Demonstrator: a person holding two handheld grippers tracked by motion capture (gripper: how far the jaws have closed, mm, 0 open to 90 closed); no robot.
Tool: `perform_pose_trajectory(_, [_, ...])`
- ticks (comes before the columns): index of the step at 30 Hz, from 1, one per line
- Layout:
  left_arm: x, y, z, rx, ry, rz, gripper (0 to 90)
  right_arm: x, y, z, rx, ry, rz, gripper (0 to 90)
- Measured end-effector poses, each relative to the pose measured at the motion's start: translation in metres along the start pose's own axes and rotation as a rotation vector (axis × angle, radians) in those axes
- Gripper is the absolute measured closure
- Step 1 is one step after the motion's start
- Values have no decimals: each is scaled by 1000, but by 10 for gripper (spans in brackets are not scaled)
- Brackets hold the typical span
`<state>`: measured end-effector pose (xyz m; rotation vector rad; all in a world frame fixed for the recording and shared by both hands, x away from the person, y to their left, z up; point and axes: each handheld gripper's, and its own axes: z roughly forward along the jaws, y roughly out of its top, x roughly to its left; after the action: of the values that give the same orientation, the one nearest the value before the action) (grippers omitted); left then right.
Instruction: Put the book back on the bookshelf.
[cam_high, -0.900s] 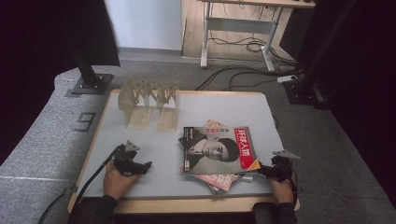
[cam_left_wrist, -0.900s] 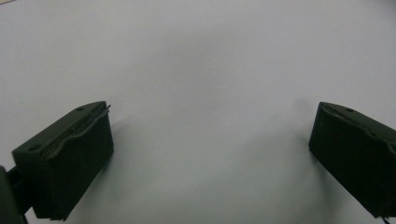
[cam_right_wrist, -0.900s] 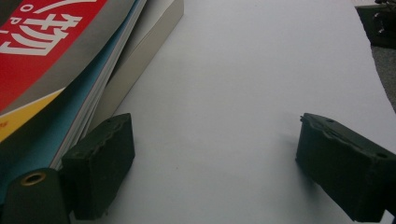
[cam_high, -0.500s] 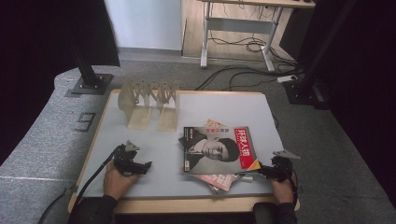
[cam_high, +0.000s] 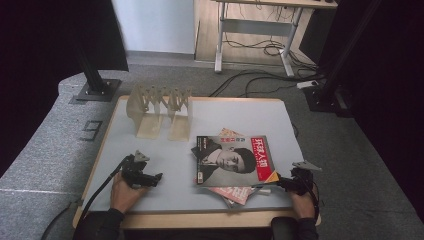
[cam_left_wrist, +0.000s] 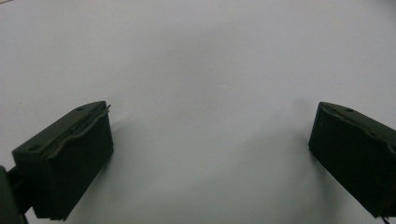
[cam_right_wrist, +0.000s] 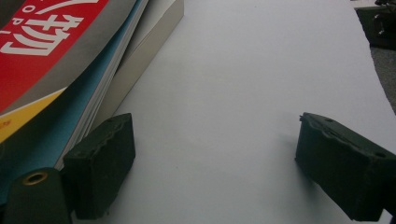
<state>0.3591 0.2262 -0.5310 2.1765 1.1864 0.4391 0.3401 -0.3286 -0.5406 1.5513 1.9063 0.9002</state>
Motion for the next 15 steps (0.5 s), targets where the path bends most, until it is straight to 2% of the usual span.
perform_pose_trajectory(7, [-1, 1, -1, 7, 2, 5, 0, 0, 0, -2, 11, 8, -15, 119])
perform_pose_trajectory(9, [-3, 2, -1, 16, -19, 17, 2, 1, 0, -5, 15, 7, -19, 122])
perform_pose_trajectory(12, [-6, 3, -1, 21, -27, 29, 0, 1, -1, -8, 11, 6, -22, 122])
perform_pose_trajectory(15, [-11, 6, 0, 13, -68, 37, 0, 2, -1, -12, 1, -1, -29, 126])
